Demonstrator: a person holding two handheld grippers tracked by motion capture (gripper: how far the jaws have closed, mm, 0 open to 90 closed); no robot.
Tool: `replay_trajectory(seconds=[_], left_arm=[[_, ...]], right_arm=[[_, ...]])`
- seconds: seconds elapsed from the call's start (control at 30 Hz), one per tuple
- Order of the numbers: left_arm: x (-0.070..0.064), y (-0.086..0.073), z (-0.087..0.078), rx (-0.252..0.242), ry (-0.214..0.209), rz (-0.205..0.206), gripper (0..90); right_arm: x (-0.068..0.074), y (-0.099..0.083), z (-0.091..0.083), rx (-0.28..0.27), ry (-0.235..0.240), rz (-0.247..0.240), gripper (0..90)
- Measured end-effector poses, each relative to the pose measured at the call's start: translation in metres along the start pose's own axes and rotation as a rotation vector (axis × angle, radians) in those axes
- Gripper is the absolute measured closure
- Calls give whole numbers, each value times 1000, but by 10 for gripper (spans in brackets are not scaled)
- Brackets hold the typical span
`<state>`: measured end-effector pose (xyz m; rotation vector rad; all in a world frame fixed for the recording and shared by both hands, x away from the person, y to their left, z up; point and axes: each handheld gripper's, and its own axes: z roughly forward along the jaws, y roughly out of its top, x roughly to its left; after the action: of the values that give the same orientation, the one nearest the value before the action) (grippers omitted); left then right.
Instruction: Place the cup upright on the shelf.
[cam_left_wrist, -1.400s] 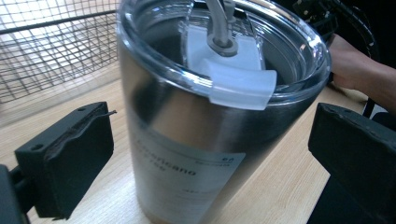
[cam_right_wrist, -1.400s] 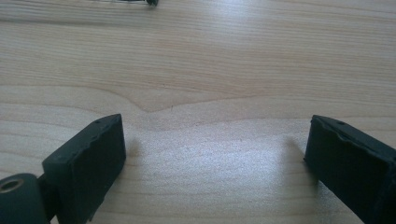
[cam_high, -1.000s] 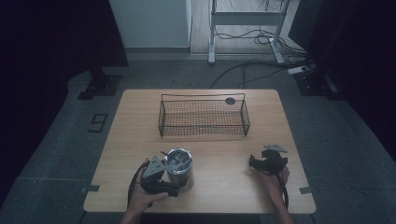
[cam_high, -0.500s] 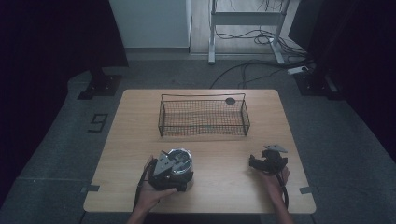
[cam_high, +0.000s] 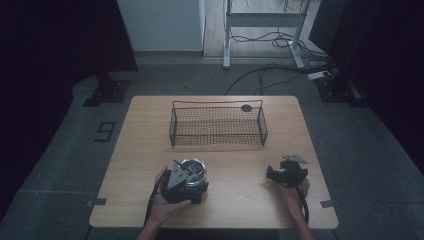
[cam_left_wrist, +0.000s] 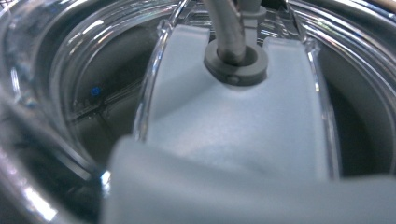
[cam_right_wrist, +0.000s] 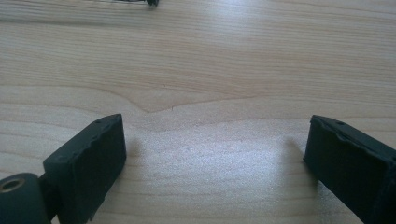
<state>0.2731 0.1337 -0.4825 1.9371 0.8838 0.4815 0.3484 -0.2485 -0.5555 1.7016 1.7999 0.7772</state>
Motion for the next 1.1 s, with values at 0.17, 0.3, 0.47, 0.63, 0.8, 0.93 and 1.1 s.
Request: replay_trajectory(seconds=[0.17, 0.3, 0.47, 0.63, 0.8, 0.93, 1.1], left_arm=[[0, 0, 0, -4, -1, -6, 34], [-2, 0, 1, -8, 17, -19, 33], [-2, 0, 0, -5, 15, -8, 36], [-2, -1, -1, -9, 12, -6, 37], [-3, -1, -2, -8, 8, -1, 38], [-3, 1, -6, -27, -1, -11, 38], [-1, 4, -11, -45, -4, -18, 38]], right_arm=[[0, 0, 0, -1, 2, -3, 54], [0, 0, 0, -1, 2, -3, 55], [0, 0, 0, -1, 2, -3, 55], [0, 0, 0, 0, 2, -3, 55], [0, 0, 0, 1, 3, -3, 56], [0, 0, 0, 0, 4, -4, 57], [0, 0, 0, 0, 4, -4, 57]])
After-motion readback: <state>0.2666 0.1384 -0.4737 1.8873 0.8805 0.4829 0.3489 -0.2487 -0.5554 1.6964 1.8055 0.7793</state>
